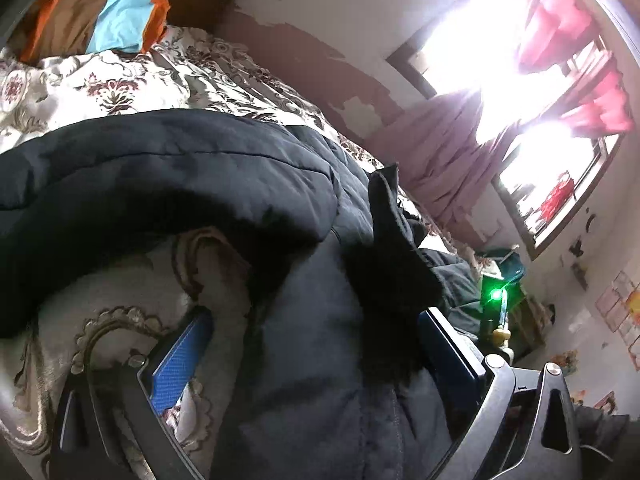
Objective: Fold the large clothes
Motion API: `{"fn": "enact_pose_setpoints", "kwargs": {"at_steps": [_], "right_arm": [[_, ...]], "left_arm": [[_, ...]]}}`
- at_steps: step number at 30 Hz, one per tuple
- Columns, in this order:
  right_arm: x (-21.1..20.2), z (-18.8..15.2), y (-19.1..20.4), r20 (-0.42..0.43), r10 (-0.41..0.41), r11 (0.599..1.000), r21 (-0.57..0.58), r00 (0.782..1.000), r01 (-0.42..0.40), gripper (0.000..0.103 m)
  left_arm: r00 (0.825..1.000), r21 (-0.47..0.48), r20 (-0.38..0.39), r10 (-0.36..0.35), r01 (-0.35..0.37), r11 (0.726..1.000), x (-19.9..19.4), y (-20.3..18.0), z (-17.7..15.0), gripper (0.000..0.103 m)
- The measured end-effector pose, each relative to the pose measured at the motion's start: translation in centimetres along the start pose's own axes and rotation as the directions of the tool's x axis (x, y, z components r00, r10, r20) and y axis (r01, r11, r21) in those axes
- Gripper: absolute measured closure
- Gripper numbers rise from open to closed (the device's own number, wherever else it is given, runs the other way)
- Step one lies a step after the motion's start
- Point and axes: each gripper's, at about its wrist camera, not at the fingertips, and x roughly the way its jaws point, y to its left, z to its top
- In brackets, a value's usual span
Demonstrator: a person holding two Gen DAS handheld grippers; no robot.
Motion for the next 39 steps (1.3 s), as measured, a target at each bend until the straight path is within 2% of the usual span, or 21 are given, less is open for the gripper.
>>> {"fn": "enact_pose_setpoints", "kwargs": {"at_steps": [4, 7, 10, 14, 17, 18, 19, 21, 25, 26, 28, 30, 32, 34, 35, 36, 37, 38, 39], "right_arm": [[-2.7, 0.2, 0.4, 0.044, 0.020, 0.996, 0.083, 0.999, -0.023, 0.035], [-5.0, 0.3, 3.5, 0.085, 0.058, 0.998, 0.030, 0.995, -0.061, 0.031], [-5.3, 1.2, 7.2, 0.093, 0.089, 0.995, -0.059, 0.992, -0.083, 0.029], [-5.2, 1.9, 12.6, 0.113, 0.106, 0.985, -0.147, 0.988, -0.088, 0.029], [-3.9, 1.5, 15.6, 0.123, 0.049, 0.984, -0.176, 0.991, -0.027, 0.028], [-3.9, 1.5, 16.2, 0.138, 0.028, 0.984, -0.177, 0.990, -0.004, 0.024], [-3.7, 1.2, 16.5, 0.162, 0.004, 0.984, -0.174, 0.987, 0.024, 0.020], [-3.6, 0.3, 16.7, 0.215, -0.025, 0.986, -0.157, 0.976, 0.060, 0.013], [-3.6, -0.6, 16.0, 0.260, -0.002, 0.991, -0.128, 0.966, 0.036, 0.013], [-3.6, -0.6, 15.8, 0.263, 0.004, 0.992, -0.123, 0.965, 0.029, 0.013], [-3.3, -0.5, 15.6, 0.266, 0.007, 0.993, -0.117, 0.964, 0.025, 0.012], [-3.2, -0.5, 15.4, 0.272, 0.012, 0.994, -0.112, 0.962, 0.019, 0.011], [-3.0, -0.4, 15.3, 0.276, 0.021, 0.995, -0.103, 0.961, 0.008, 0.011], [-2.8, -0.2, 15.1, 0.274, 0.033, 0.996, -0.092, 0.961, -0.008, 0.010], [-2.8, 0.1, 14.9, 0.264, 0.045, 0.996, -0.089, 0.964, -0.022, 0.010], [-2.9, 0.5, 14.8, 0.250, 0.055, 0.996, -0.084, 0.967, -0.035, 0.010], [-3.2, 0.7, 14.5, 0.235, 0.067, 0.996, -0.075, 0.970, -0.051, 0.010], [-3.7, 0.9, 14.0, 0.223, 0.095, 0.995, -0.049, 0.970, -0.086, 0.010], [-4.4, 0.9, 13.3, 0.223, 0.146, 0.989, -0.020, 0.964, -0.145, 0.010]], "left_arm": [[0.999, -0.073, 0.038, -0.027, 0.029, 0.997, -2.2, 1.5, -0.1, 0.000], [0.995, -0.171, 0.092, -0.032, 0.048, 0.984, -4.7, 3.8, -0.4, 0.000], [0.989, -0.279, 0.147, -0.032, 0.073, 0.958, -7.4, 6.8, -0.8, 0.000], [0.975, -0.409, 0.222, 0.008, 0.086, 0.908, -10.4, 10.7, -1.0, 0.000], [0.959, -0.499, 0.282, 0.013, 0.135, 0.856, -11.9, 13.5, -1.1, 0.000], [0.957, -0.522, 0.290, 0.020, 0.140, 0.841, -12.2, 14.2, -1.0, 0.000], [0.955, -0.540, 0.295, 0.033, 0.138, 0.830, -12.4, 14.8, -0.9, 0.000], [0.951, -0.593, 0.289, 0.107, 0.090, 0.800, -12.7, 16.1, -1.0, 0.000], [0.936, -0.692, 0.312, 0.163, 0.106, 0.714, -12.7, 18.4, -1.1, 0.000], [0.931, -0.700, 0.320, 0.175, 0.107, 0.706, -12.8, 18.4, -0.9, 0.001], [0.916, -0.716, 0.329, 0.230, 0.083, 0.693, -13.0, 18.6, -0.8, 0.009], [0.899, -0.727, 0.331, 0.286, 0.050, 0.685, -13.3, 18.9, -0.7, 0.037], [0.879, -0.742, 0.349, 0.325, 0.047, 0.669, -13.7, 19.1, -0.7, 0.053], [0.858, -0.726, 0.379, 0.346, 0.044, 0.686, -14.0, 19.0, -0.5, 0.066], [0.845, -0.704, 0.391, 0.364, 0.020, 0.709, -14.2, 18.5, 0.0, 0.078], [0.835, -0.683, 0.404, 0.373, 0.004, 0.731, -14.5, 18.1, 0.4, 0.084], [0.826, -0.657, 0.421, 0.374, -0.006, 0.754, -15.0, 17.8, 0.7, 0.086], [0.812, -0.612, 0.452, 0.370, -0.019, 0.790, -15.6, 16.8, 1.4, 0.089], [0.802, -0.575, 0.478, 0.359, -0.024, 0.818, -16.1, 16.0, 1.8, 0.090]]}}
